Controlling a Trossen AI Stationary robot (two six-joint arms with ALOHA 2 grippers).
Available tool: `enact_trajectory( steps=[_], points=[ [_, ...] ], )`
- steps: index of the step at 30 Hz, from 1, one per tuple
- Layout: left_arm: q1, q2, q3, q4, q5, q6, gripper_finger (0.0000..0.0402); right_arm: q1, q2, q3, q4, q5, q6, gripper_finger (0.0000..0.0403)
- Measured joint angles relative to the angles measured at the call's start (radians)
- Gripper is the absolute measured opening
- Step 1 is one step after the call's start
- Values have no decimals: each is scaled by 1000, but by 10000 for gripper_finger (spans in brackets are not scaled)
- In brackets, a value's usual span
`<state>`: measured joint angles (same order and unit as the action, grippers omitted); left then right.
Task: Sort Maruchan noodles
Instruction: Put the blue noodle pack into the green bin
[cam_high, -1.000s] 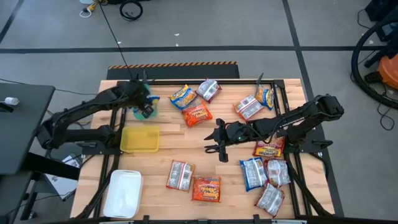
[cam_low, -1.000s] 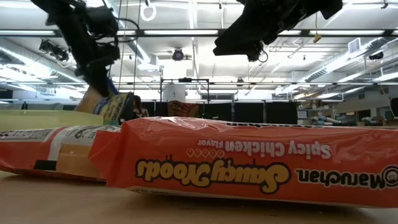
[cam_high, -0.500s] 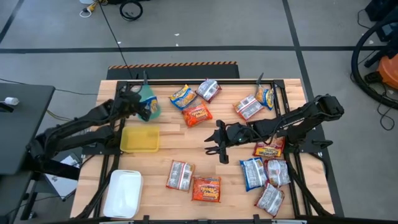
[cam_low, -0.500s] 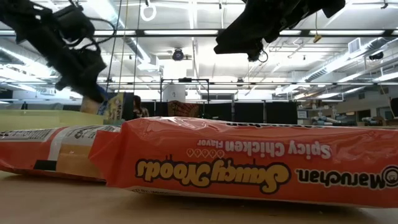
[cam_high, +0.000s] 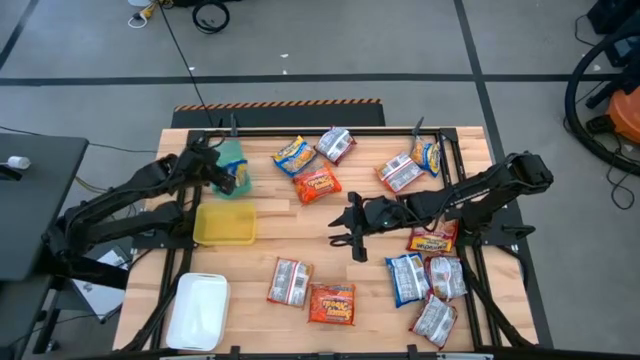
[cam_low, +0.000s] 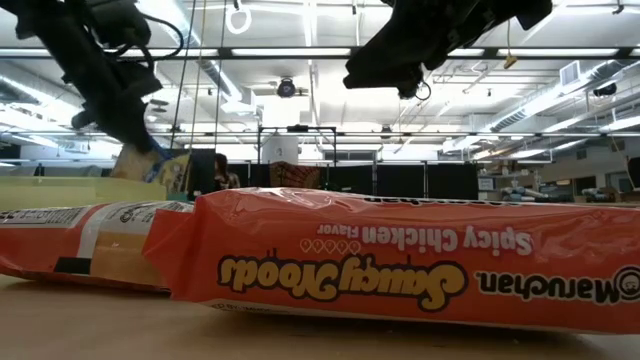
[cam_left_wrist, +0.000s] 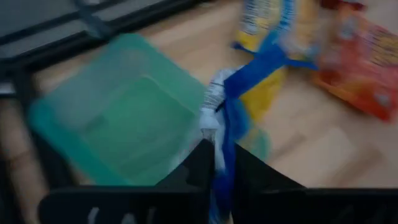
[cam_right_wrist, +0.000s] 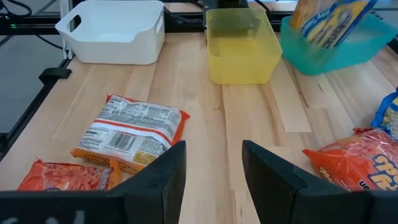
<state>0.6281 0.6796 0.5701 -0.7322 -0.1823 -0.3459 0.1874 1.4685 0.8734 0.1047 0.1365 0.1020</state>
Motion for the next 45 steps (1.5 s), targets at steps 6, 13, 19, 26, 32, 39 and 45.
enact_trajectory(
  steps=[6,13,19,26,32,39,45],
  points=[
    [-25,44,-1,-53,141,-8,106,-5,0,0,7,0,0,162],
    [-39,99,81,-239,116,-96,135,-6,0,0,6,-7,0,162],
    [-39,112,161,-404,44,-113,121,-6,0,0,6,-7,0,162],
    [-79,113,206,-412,90,-55,117,-6,0,0,-1,-8,0,162],
    [-106,111,362,-422,-13,-47,117,-6,0,0,-7,-8,0,162],
    [-116,173,286,7,-192,46,117,-21,0,0,-10,-2,-6,162],
    [-107,427,205,225,-216,78,117,-23,0,0,-73,1,8,162]
  ],
)
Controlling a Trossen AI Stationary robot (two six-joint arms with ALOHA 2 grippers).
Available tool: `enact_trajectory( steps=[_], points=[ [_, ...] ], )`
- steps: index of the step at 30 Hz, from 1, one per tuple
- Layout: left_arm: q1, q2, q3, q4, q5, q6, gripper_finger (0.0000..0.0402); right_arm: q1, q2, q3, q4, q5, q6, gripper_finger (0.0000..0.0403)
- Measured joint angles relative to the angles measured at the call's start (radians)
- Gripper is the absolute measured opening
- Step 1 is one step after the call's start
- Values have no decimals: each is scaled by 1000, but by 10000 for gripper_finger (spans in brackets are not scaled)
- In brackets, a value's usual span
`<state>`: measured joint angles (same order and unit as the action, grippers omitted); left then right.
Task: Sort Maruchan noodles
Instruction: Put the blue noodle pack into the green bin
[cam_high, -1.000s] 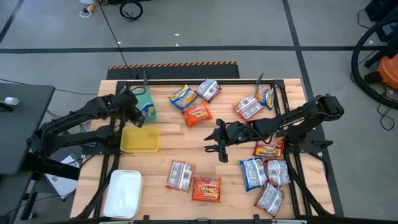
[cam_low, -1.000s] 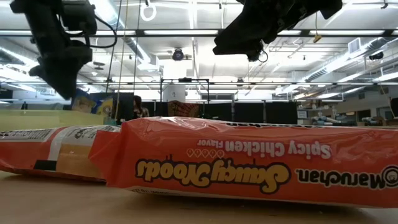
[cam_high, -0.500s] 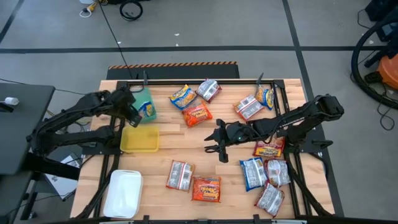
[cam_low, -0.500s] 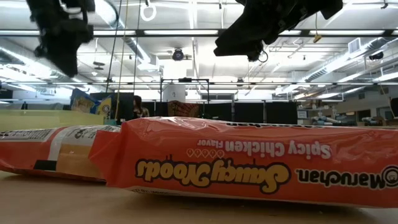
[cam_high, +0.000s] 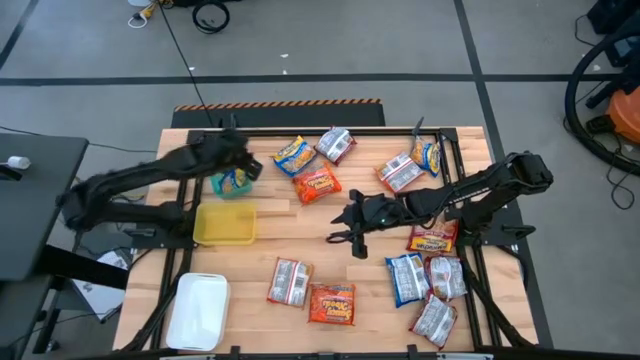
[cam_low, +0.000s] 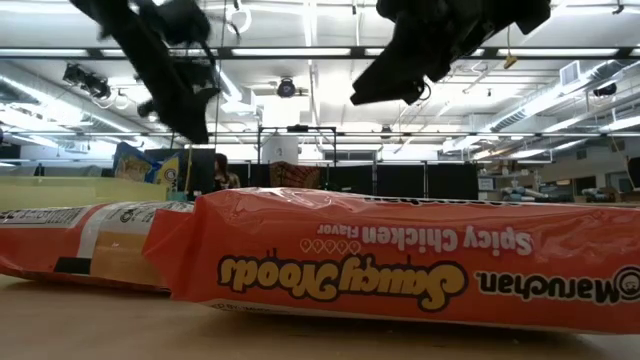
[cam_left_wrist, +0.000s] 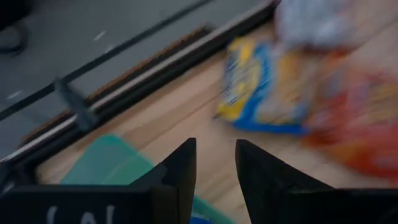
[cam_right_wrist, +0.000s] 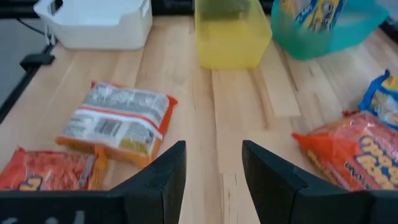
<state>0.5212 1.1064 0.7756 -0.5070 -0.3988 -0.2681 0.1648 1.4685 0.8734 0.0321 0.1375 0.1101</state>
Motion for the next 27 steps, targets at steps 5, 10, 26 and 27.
enact_trajectory(
  steps=[5,10,26,27],
  points=[
    [0,214,49,-46,-42,18,117,1,0,0,-50,0,40,162],
    [-41,331,102,-184,-41,10,116,1,0,0,-51,0,46,162],
    [-212,251,114,-486,68,-86,116,-15,0,0,-52,0,22,162],
    [-212,237,114,-495,68,-87,116,-15,0,0,-53,0,22,162]
  ],
)
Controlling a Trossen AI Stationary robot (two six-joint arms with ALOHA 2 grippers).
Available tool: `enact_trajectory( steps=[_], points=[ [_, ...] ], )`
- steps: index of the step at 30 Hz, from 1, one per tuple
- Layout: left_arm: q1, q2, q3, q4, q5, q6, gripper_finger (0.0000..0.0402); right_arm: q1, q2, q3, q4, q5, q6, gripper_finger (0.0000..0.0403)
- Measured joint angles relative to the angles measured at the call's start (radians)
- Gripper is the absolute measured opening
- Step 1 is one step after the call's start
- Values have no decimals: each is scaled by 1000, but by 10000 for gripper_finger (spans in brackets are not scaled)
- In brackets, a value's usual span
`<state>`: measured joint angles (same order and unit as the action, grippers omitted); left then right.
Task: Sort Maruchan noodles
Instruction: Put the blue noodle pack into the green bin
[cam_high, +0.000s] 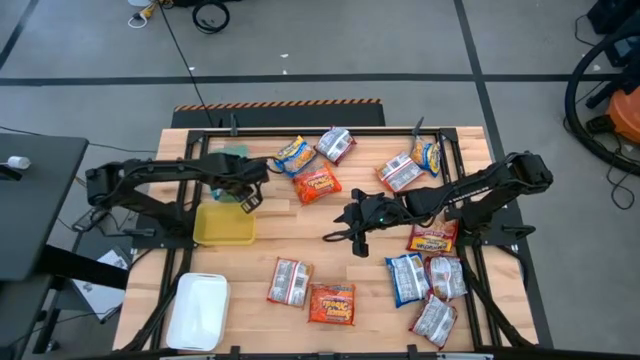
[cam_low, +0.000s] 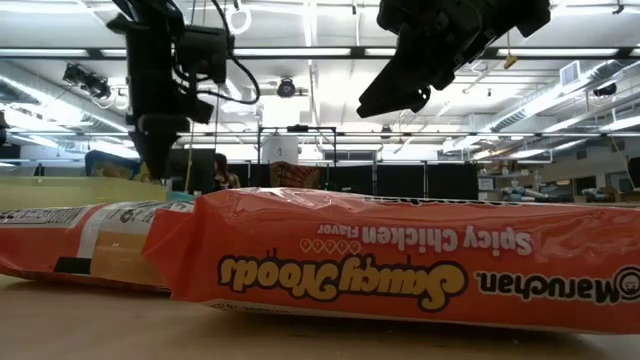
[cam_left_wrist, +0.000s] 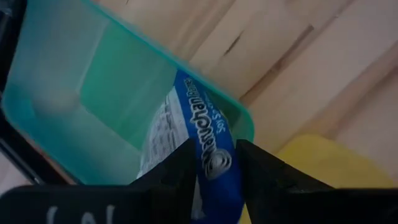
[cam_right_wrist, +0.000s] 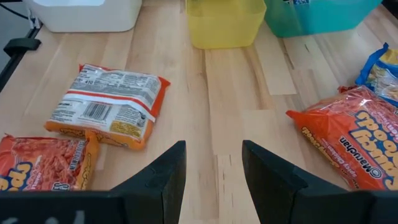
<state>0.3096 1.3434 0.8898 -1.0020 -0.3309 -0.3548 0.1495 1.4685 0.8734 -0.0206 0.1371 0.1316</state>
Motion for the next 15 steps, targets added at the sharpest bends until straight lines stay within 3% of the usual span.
enact_trajectory(
  steps=[5,8,12,15],
  points=[
    [0,-65,38,-18,-26,-23,117,-5,0,0,-10,0,-37,162],
    [0,-94,73,17,-93,-45,117,-18,0,0,-20,0,-47,162],
    [-7,-107,81,214,-144,-56,117,-35,0,0,-27,3,-50,162],
    [-44,-100,73,392,-63,-55,117,-43,0,0,-38,3,-61,162]
  ],
)
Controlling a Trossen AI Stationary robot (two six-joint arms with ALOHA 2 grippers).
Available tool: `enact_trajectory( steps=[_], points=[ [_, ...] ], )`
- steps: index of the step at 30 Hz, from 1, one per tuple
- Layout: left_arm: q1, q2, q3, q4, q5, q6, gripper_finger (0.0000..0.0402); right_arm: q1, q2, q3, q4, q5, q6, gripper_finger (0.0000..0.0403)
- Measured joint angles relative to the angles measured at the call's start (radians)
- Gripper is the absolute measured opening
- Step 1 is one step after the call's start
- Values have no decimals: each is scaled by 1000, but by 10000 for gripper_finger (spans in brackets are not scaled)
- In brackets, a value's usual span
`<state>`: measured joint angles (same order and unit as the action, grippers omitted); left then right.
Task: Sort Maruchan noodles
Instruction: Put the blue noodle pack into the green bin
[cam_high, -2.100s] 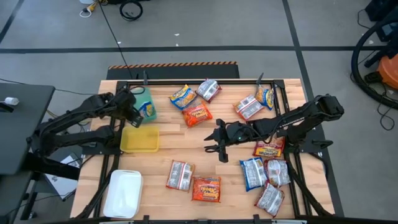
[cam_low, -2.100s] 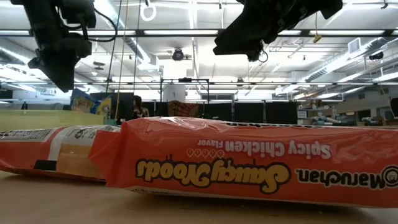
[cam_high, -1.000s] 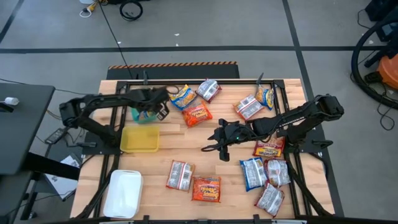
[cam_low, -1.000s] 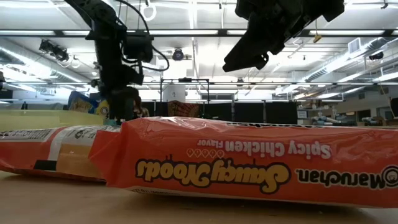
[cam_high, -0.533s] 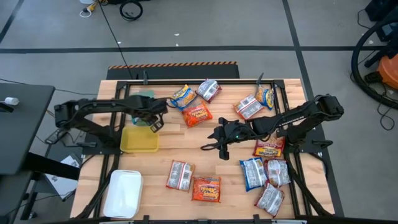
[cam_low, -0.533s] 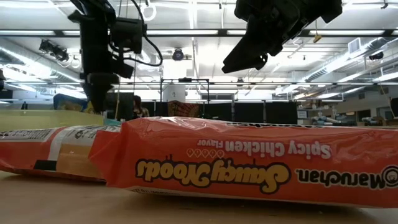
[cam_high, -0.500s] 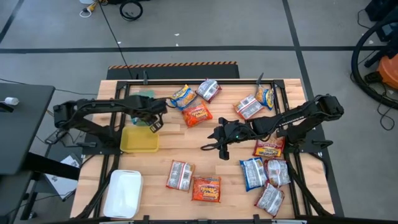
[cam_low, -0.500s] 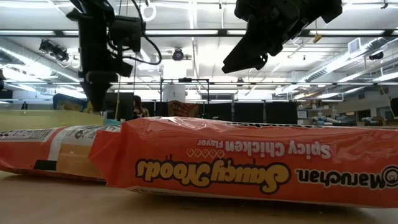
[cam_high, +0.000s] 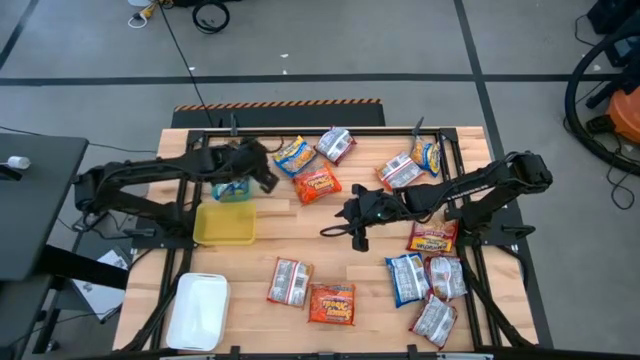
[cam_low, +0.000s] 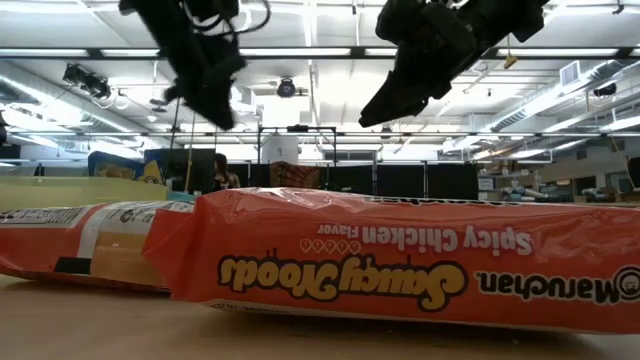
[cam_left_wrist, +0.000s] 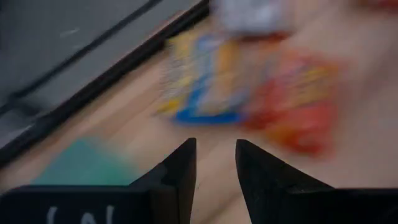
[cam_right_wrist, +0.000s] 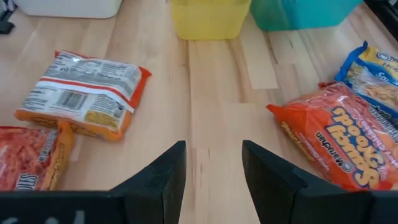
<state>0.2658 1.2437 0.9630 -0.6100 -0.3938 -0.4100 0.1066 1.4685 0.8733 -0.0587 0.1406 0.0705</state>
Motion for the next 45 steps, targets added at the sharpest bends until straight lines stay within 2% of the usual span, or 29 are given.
enact_trajectory(
  steps=[2,4,8,15,19,23,28,34,38,41,45],
  points=[
    [-31,17,-2,25,88,-2,117,-2,0,-9,-2,0,10,162],
    [-64,38,-4,-31,121,-37,117,-2,0,-27,-3,0,27,162],
    [-115,105,-6,-186,131,-172,117,3,0,-72,17,-5,50,162],
    [-162,238,-5,-175,135,-233,117,6,0,-138,134,-8,70,162],
    [-125,300,-5,-202,91,-225,117,23,0,-139,135,-11,92,162],
    [-70,323,-5,-235,95,-226,117,50,0,-139,132,-12,93,162],
    [-15,320,-5,-328,90,-225,117,82,0,-139,133,-12,94,162],
    [46,314,-5,-361,50,-165,117,90,0,-139,143,-12,86,162],
    [79,314,-5,-400,76,-124,117,90,0,-139,131,-10,84,162],
    [84,300,22,-376,134,-49,117,87,-30,-139,93,63,90,162],
    [76,292,73,-184,84,22,117,69,-96,-139,94,217,108,162]
  ],
)
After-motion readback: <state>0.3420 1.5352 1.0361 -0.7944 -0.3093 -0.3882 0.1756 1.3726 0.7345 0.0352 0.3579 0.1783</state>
